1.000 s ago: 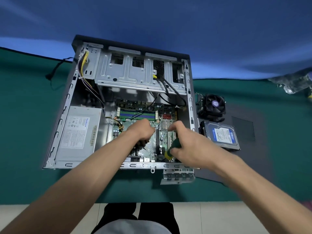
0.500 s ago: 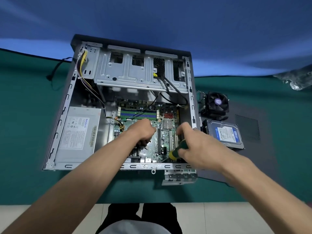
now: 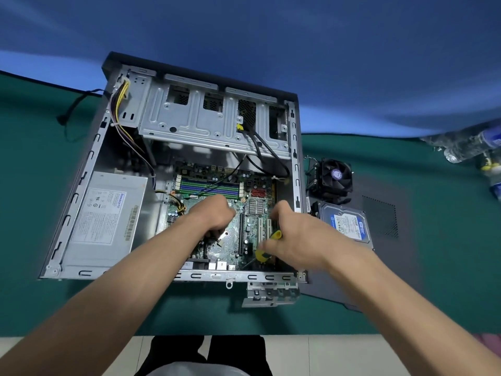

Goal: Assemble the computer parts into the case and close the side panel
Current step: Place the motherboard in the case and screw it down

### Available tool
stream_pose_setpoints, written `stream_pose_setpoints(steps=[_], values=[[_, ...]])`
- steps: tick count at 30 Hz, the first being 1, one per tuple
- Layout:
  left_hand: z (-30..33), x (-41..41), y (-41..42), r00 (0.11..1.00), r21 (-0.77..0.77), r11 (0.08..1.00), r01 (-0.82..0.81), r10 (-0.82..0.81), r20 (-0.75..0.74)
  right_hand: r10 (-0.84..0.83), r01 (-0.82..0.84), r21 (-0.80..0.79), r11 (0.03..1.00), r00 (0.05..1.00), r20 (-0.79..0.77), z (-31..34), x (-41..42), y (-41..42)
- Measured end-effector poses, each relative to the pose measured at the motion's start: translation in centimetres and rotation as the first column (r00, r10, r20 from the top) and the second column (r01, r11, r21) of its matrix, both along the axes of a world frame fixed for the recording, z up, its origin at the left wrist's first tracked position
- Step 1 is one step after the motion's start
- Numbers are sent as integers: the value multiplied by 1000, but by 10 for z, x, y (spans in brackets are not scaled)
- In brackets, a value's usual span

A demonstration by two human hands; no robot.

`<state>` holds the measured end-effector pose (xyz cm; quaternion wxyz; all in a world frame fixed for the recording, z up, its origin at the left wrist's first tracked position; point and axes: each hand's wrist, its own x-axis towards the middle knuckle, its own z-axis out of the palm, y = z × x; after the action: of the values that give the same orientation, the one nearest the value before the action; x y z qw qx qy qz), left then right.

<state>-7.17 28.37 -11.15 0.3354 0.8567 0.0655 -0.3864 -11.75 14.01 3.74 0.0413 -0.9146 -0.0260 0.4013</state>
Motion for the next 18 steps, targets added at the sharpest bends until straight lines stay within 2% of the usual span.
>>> stream_pose_setpoints(steps=[2,6,10,12,14,15,18], values=[[0,0,1,1000,-1,1000,0,0,-2,-4,6,46,999,999,-37,2,0,0],[0,0,0,1000,-5,1000,-5,5,10,38,-31,-53,998,988,147,-2,-5,2],[-1,1,-1,1000,-13,1000,-11,11,2,-30,35,75,997,997,-65,5,0,-4],[-1,1,-1,1000,-8,1000,-8,8,3,-1,1,53,999,1000,-1,2,-4,-3],[-1,1,-1,1000,-2,1000,-6,6,12,62,-55,-61,997,990,127,-4,-7,-2],[-1,1,-1,1000,-1,1000,0,0,11,46,-40,-55,998,992,115,-4,-7,-3],[-2,0,-1,1000,0,1000,9,-9,10,-101,108,120,987,993,-69,1,-4,-5]])
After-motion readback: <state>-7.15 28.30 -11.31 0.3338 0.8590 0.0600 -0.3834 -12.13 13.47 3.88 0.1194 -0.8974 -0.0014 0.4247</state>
